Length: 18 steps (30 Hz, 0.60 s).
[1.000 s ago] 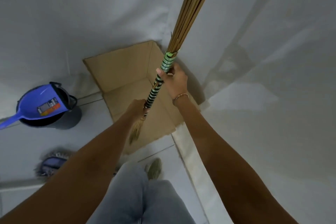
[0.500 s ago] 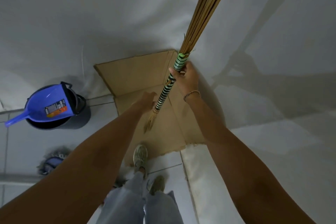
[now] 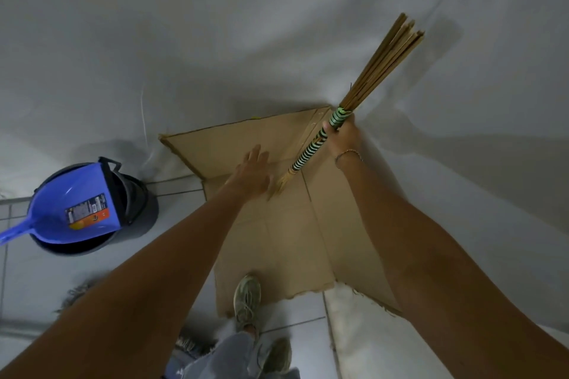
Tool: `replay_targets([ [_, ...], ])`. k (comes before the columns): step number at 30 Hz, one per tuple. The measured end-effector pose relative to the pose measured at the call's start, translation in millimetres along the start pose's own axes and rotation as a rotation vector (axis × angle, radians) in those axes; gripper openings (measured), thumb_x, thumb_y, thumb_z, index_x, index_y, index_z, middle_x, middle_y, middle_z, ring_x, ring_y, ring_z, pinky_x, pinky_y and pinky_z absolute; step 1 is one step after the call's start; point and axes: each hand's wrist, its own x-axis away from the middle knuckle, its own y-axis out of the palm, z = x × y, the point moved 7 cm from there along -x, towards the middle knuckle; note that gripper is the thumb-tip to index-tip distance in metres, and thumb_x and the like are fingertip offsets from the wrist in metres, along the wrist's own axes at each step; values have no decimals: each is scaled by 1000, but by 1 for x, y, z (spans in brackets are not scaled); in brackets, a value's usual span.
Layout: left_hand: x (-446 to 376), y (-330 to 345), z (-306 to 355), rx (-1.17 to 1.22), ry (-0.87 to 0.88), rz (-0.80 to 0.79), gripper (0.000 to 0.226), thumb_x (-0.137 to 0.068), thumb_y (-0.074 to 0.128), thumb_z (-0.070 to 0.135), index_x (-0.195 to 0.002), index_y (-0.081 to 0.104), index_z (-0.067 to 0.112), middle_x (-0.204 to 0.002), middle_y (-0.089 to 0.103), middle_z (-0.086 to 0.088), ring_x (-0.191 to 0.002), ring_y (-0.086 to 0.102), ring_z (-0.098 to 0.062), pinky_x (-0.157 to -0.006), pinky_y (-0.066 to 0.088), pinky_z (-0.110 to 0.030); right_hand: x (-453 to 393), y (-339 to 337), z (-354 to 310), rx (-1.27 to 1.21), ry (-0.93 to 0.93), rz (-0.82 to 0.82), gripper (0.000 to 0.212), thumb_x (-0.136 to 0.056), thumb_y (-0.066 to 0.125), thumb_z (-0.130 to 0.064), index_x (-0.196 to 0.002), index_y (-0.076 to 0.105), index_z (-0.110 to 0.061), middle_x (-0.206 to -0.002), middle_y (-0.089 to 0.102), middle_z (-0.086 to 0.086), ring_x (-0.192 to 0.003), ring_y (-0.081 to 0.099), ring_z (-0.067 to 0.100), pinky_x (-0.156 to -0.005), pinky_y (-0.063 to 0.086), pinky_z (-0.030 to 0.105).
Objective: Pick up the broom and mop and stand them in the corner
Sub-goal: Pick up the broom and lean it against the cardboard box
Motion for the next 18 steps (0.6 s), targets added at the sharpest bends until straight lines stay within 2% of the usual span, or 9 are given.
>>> replay_targets([
  [5, -15, 13, -22, -12, -21, -47, 63, -91, 50, 15, -145, 18, 7, -159, -1, -17, -145, 9, -37, -113, 29, -51, -48, 9, 2, 33, 48, 84, 33, -90, 55, -13, -120, 46, -3, -117, 62, 22, -108, 60, 35, -87, 49, 35],
  [9, -21, 18, -29, 76, -3, -31, 72, -91, 50, 12, -148, 7, 10, -159, -7, -17, -146, 5, -37, -117, 25, -50, -73, 5, 5, 73, 113, 142, 42, -96, 43, -16, -136, 37, -6, -124, 60, 22, -117, 55, 34, -94, 45, 33],
  [12, -15, 24, -35, 102, -41, -47, 75, -91, 50, 12, -149, 2, 11, -159, -8, -16, -146, 3, -39, -120, 20, -49, -72, 3, 10, 110, 153, 100, 46, -95, 43, -13, -140, 34, -8, -131, 56, 21, -124, 50, 31, -102, 40, 31],
  [15, -3, 28, -33, 93, -47, -80, 70, -94, 44, 16, -149, 0, 9, -160, -2, -16, -147, 6, -36, -121, 16, -47, -38, 8, 7, 269, 63, 56, 39, -93, 39, -7, -132, 43, -6, -126, 58, 21, -117, 53, 35, -92, 44, 32],
  [17, 9, 25, -24, 118, -52, -96, 66, -96, 40, 18, -149, 1, 7, -158, 12, -18, -145, 17, -34, -120, 20, -45, 0, 21, 8, 276, -30, -37, 42, -91, 39, -1, -131, 45, -8, -123, 59, 18, -113, 55, 31, -84, 40, 22],
  [18, 17, 24, -20, 147, -70, -107, 65, -97, 39, 19, -149, 1, 7, -157, 18, -19, -143, 23, -35, -118, 23, -44, 21, 29, 13, 263, -46, -108, 43, -91, 40, -2, -133, 44, -8, -125, 59, 18, -115, 55, 30, -87, 40, 21],
])
